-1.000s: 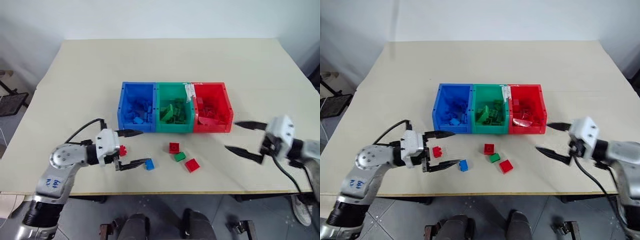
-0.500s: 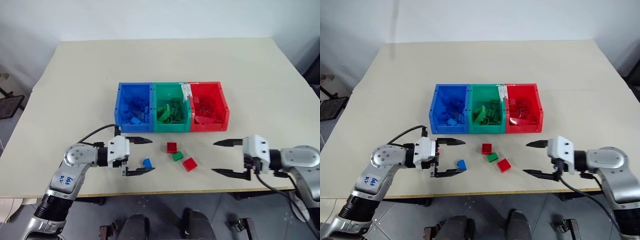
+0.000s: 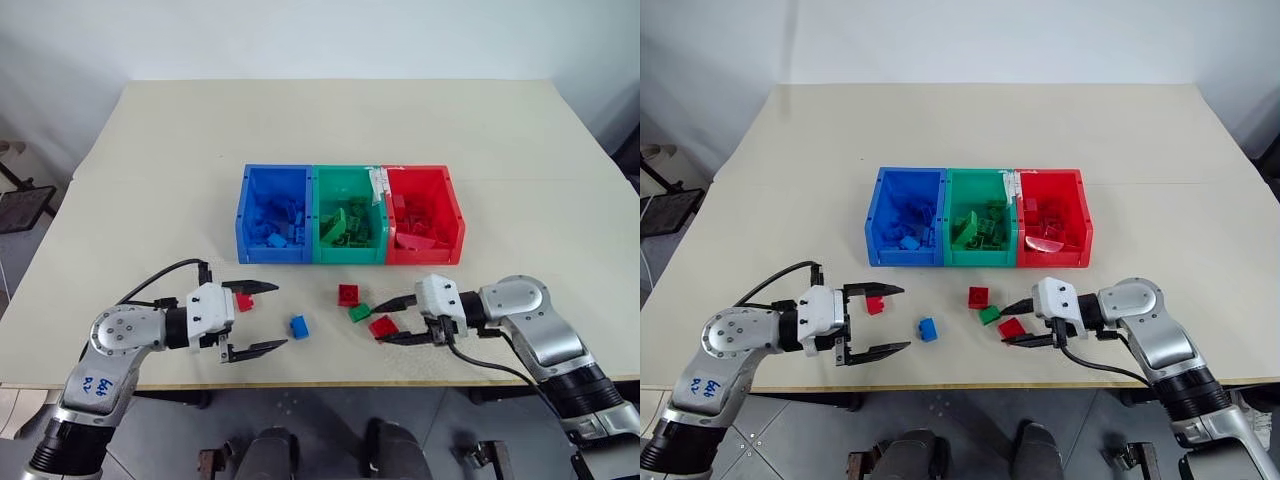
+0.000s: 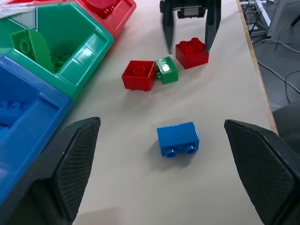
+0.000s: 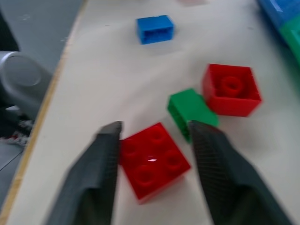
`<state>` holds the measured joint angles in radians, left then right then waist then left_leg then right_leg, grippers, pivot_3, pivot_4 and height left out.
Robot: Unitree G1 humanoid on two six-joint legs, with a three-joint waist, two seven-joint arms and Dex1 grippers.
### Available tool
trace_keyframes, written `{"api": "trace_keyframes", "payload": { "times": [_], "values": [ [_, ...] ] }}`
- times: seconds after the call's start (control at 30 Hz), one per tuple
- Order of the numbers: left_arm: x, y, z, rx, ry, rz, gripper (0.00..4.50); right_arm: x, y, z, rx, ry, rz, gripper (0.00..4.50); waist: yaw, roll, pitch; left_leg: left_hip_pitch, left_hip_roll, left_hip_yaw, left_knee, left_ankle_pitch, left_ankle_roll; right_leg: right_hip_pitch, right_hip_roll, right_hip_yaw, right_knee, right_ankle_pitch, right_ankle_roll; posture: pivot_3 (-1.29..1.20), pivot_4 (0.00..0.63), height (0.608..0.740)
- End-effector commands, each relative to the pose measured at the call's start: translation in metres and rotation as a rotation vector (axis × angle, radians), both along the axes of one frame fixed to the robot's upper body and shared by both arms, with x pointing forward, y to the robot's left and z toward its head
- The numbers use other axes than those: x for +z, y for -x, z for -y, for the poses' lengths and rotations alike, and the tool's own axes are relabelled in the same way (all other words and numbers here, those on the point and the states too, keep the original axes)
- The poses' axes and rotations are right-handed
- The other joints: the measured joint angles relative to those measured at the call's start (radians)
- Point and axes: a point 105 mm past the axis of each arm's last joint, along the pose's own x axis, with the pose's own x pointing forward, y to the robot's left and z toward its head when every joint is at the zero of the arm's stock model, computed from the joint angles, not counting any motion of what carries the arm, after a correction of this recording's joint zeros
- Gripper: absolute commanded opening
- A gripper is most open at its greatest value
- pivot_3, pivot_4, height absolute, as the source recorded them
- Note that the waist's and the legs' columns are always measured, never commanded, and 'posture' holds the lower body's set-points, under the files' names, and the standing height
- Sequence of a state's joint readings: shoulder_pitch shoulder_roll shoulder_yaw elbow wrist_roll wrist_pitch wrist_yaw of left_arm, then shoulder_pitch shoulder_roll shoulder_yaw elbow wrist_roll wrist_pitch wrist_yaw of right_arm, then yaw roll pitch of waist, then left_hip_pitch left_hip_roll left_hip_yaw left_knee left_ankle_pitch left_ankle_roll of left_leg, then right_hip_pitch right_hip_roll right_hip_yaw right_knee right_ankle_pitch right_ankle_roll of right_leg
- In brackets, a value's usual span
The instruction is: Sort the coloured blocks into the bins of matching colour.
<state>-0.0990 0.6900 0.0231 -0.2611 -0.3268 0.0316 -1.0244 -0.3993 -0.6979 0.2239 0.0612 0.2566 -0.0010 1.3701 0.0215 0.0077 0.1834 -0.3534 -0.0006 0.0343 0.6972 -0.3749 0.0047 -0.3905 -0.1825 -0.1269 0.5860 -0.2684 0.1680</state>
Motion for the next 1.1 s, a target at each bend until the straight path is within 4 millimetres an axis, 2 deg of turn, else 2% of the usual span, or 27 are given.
{"api": "trace_keyframes", "payload": {
  "times": [0.03, 0.07, 0.17, 0.33, 0.53, 0.63, 0.73, 0.87, 1.0, 1.1],
  "values": [
    [0.008, 0.001, 0.0, 0.005, 0.001, 0.04, 4.5, -0.005, -0.003, 0.003, -0.015, 0.011, -0.015, 1.09, -0.001, 0.0, 0.0, 0.0, 0.0, 0.0, 0.0, 0.0, 0.0, 0.0, 0.0, 0.0, 0.0, 0.0, 0.0, 0.0, 0.15, 0.74],
    [0.008, 0.0, 0.001, 0.004, 0.002, 0.041, 4.5, -0.005, -0.002, 0.003, -0.015, 0.009, -0.017, 0.96, -0.001, 0.0, 0.0, 0.0, 0.0, 0.0, 0.0, 0.0, 0.0, 0.0, 0.0, 0.0, 0.0, 0.0, 0.0, 0.0, 0.15, 0.74],
    [0.009, 0.0, 0.001, 0.003, 0.002, 0.044, 4.5, -0.003, -0.003, 0.003, -0.023, 0.004, -0.011, 0.96, -0.001, 0.0, 0.0, 0.0, 0.0, 0.0, 0.0, 0.0, 0.0, 0.0, 0.0, 0.0, 0.001, 0.0, 0.0, 0.0, 0.15, 0.74],
    [0.008, -0.001, 0.001, 0.0, 0.0, 0.047, 4.5, 0.016, -0.011, 0.002, -0.074, -0.084, -0.003, 0.96, -0.001, 0.0, 0.0, 0.0, 0.0, 0.0, 0.0, 0.0, 0.0, 0.0, 0.0, 0.0, 0.001, 0.0, 0.0, 0.0, 0.15, 0.74],
    [0.009, -0.003, 0.002, -0.003, 0.0, 0.05, 4.5, 0.02, -0.013, 0.002, -0.083, -0.083, 0.001, 0.96, 0.0, 0.0, 0.0, -0.001, 0.0, 0.0, 0.0, 0.0, 0.0, -0.001, 0.0, 0.0, 0.001, 0.0, 0.0, 0.0, 0.15, 0.74],
    [0.009, -0.003, 0.001, -0.002, 0.0, 0.053, 4.5, 0.029, -0.015, 0.002, -0.097, -0.119, 0.015, 0.96, 0.0, 0.0, 0.0, -0.001, 0.0, 0.0, 0.0, 0.0, 0.0, -0.001, 0.0, 0.0, 0.001, 0.0, 0.0, 0.0, 0.15, 0.74],
    [0.014, -0.005, 0.0, 0.028, 0.031, 0.058, 4.5, 0.057, -0.019, 0.008, -0.168, -0.224, 0.017, 0.96, 0.0, 0.0, 0.0, -0.001, 0.0, 0.0, 0.0, 0.0, 0.0, -0.002, 0.0, 0.0, 0.001, 0.0, 0.0, 0.0, 0.15, 0.74],
    [0.025, -0.014, -0.004, 0.11, 0.132, 0.055, 4.5, 0.092, -0.033, 0.032, -0.329, -0.324, 0.051, 0.96, 0.002, 0.0, 0.0, -0.001, 0.0, 0.0, 0.0, 0.0, 0.0, -0.002, 0.0, 0.0, 0.001, 0.0, 0.0, 0.0, 0.15, 0.74],
    [0.031, -0.017, -0.004, 0.165, 0.231, 0.046, 4.5, 0.134, -0.064, 0.056, -0.499, -0.44, 0.136, 0.96, -0.001, 0.0, 0.0, -0.001, 0.0, 0.0, 0.0, 0.0, 0.0, -0.002, 0.0, 0.0, 0.001, 0.0, 0.0, 0.0, 0.15, 0.74],
    [0.033, -0.018, -0.002, 0.167, 0.252, 0.041, 4.5, 0.142, -0.084, 0.058, -0.571, -0.427, 0.172, 0.96, -0.004, 0.0, 0.0, -0.001, 0.0, 0.0, -0.001, 0.0, 0.0, -0.002, 0.0, 0.0, 0.001, 0.0, 0.0, 0.0, 0.15, 0.74]
  ]
}}
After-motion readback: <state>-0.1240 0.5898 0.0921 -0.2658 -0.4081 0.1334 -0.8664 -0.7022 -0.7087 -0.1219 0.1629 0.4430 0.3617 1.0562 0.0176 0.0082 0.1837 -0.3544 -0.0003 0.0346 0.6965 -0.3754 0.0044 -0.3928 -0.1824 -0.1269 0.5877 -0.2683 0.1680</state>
